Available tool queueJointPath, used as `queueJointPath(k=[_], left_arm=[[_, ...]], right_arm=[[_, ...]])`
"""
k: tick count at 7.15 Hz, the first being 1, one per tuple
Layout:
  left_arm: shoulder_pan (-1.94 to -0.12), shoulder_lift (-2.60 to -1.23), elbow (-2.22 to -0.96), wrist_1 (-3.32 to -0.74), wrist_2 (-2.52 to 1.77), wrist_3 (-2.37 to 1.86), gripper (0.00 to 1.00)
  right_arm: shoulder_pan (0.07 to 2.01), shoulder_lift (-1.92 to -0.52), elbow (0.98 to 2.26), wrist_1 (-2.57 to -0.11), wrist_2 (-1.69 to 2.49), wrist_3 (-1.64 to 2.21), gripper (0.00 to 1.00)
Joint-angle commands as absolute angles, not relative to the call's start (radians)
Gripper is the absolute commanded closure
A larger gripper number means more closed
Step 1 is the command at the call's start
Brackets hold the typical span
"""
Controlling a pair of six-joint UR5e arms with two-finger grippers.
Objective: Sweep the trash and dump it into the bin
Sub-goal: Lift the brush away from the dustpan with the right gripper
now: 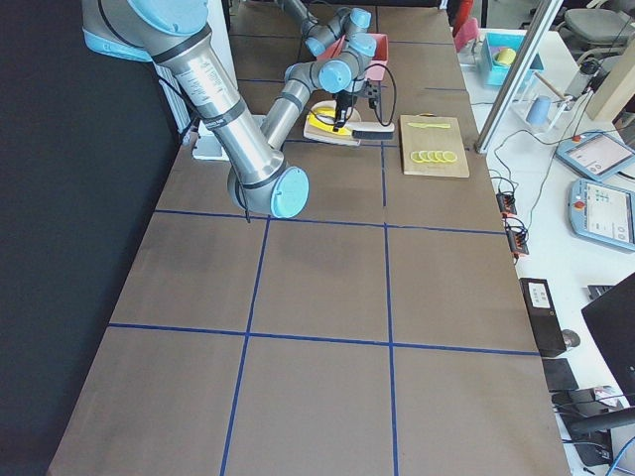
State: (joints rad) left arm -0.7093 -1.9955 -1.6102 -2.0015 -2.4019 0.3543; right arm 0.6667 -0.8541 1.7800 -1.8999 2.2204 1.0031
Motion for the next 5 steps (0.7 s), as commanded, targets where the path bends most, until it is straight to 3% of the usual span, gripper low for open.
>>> queueJointPath(k=[1, 5], left_arm=[[-0.719, -1.994, -1.611, -2.081, -2.431, 0.290, 1.00], [-0.765, -1.994, -1.609, -2.259, -2.431, 0.155, 1.00]], right_arm=[[0.667, -0.859, 1.781, -1.904, 2.212, 1.002, 1.00], [0.672, -0.870, 1.784, -1.907, 2.209, 1.002, 1.00]])
